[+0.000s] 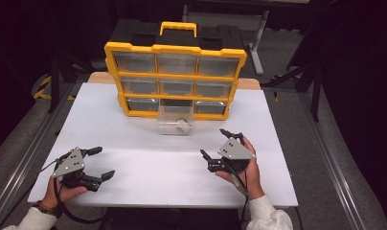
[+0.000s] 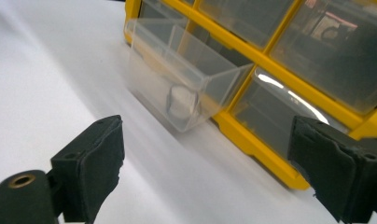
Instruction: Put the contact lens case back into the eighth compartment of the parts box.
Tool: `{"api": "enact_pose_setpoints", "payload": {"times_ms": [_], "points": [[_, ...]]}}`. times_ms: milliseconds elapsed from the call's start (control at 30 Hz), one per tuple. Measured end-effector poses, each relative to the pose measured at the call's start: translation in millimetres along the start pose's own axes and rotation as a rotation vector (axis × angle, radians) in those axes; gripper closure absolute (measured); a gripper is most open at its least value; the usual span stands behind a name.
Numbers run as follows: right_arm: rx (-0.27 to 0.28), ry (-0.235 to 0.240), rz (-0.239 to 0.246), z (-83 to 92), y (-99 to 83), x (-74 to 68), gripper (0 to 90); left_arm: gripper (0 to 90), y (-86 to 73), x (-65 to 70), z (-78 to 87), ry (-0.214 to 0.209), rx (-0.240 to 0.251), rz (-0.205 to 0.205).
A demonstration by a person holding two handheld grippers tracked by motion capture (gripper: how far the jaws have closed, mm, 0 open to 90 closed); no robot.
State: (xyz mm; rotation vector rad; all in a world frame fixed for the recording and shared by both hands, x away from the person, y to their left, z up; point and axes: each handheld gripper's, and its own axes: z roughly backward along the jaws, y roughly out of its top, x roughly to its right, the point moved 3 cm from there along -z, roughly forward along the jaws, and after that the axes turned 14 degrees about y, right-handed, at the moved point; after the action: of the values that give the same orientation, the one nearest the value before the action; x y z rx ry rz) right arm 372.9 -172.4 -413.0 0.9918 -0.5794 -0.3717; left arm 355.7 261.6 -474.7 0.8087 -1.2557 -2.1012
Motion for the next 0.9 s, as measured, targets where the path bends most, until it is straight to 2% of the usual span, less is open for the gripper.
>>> {"api": "enact_pose_setpoints", "payload": {"times_ms": [267, 700, 900], "points": [[-0.028, 0.004, -0.029, 3.4, -23.2, -1.6, 12.2, 7.7, 0.3, 0.6, -1.0, -0.004, 0.000, -0.005], [-0.065, -0.016, -0.042, 13.5, -47.7, -0.9, 12.2, 7.7, 0.0, 1.2, -1.1, -0.006, 0.004, -0.003], [-0.056, -0.034, -0.088, 23.9, -59.7, 3.3, 11.1, 7.7, -0.3, 0.4, -2.8, -0.004, -0.001, -0.005]]}}
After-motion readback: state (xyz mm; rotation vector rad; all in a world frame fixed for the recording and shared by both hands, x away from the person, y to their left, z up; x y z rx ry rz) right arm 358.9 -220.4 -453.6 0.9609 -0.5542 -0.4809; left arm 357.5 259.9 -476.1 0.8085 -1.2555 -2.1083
